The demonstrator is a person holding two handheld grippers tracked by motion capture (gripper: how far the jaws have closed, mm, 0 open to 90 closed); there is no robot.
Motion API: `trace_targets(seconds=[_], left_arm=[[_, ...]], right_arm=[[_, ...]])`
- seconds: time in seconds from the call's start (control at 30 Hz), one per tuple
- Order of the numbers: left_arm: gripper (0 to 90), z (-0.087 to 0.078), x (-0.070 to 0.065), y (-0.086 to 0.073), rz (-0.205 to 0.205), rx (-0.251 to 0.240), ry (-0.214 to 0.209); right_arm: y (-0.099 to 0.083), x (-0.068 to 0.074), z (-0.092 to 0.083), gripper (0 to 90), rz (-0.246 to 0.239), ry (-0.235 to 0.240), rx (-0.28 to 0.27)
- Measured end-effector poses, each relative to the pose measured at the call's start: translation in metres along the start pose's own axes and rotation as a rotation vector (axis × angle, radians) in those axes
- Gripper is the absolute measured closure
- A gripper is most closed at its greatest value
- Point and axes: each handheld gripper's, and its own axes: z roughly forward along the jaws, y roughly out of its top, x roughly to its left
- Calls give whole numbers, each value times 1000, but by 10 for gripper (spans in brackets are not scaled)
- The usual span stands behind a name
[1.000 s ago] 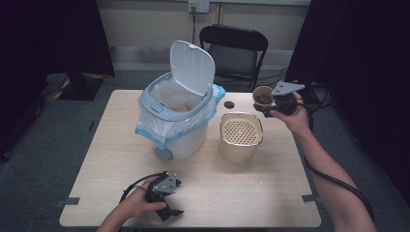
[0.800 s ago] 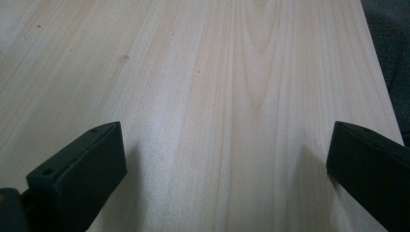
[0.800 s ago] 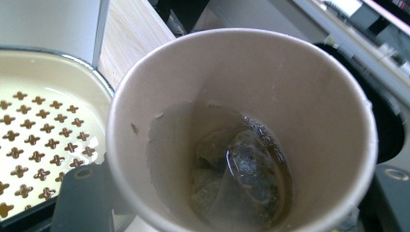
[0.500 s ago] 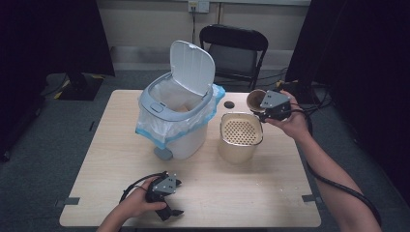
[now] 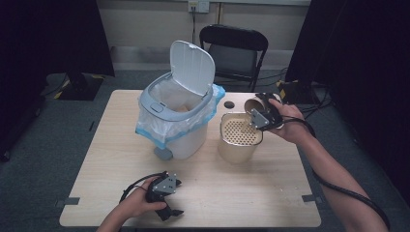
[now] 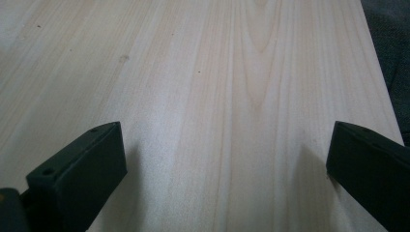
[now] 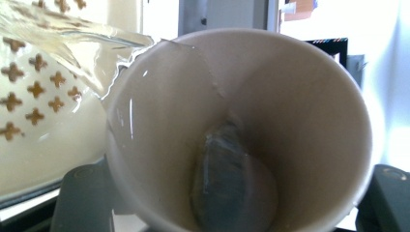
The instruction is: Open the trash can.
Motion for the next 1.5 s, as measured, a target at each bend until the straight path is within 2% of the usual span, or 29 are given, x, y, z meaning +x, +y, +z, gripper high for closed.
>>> trace_targets(seconds=[0.07,0.2,0.27,0.43,0.47,0.53,0.57,0.6,0.63,0.67,0.73,0.77,0.87,0.93,0.97,1.0,1.03,1.07,1.13,1.17,1.2,1.23,1.27,1.33,1.37,1.43,1.5], left_arm=[[0,0,0,0,0,-5,1],[0,0,0,0,0,0,0],[0,0,0,0,3,0,0],[0,0,0,0,1,-7,0],[0,0,0,0,0,8,2],[0,0,0,0,1,-2,-5],[0,-1,0,0,0,13,-5],[0,0,0,0,2,-2,-5],[0,0,0,0,3,-1,-6],[0,0,0,0,-6,-7,-4],[0,0,0,0,2,0,1],[0,1,0,0,2,-8,0],[0,0,0,0,0,8,1],[0,1,0,0,1,-8,0],[0,-1,0,0,4,11,2],[0,1,0,0,1,-8,2],[0,0,0,0,2,9,2],[0,1,0,0,1,-8,0],[0,-1,0,0,2,11,2],[0,0,0,0,1,-6,0],[0,-1,0,0,3,12,2],[0,0,0,0,1,-6,0],[0,-1,0,0,3,11,3],[0,0,0,0,1,-5,0],[0,-1,0,0,4,14,2],[0,0,0,0,-2,-8,0],[0,0,0,0,1,-5,0]], right_arm=[[3,3,-1,285,-51,-31,21],[11,9,-4,285,-228,-115,80],[15,11,-5,285,-314,-154,85],[27,16,-9,285,-601,-298,110],[28,16,-10,285,-637,-325,112],[32,16,-11,286,-677,-351,113],[33,15,-12,286,-678,-355,111],[34,14,-11,285,-662,-338,111],[33,12,-11,284,-600,-315,103],[33,9,-11,284,-516,-287,90],[30,2,-12,284,-333,-201,78],[27,-2,-13,283,-211,-165,68],[20,-12,-13,283,-32,-84,25],[16,-17,-14,282,73,-36,-3],[13,-19,-14,282,140,-13,-20],[12,-21,-14,282,184,11,-31],[9,-24,-13,282,242,37,-43],[7,-25,-12,281,295,66,-59],[4,-28,-10,281,409,134,-77],[3,-28,-9,281,455,160,-85],[1,-29,-8,281,487,184,-89],[0,-29,-7,281,520,206,-99],[-1,-30,-6,281,543,215,-112],[-2,-31,-5,281,594,233,-128],[-2,-32,-5,281,621,240,-137],[-4,-34,-4,281,681,271,-152],[-5,-37,-3,281,744,299,-174]])
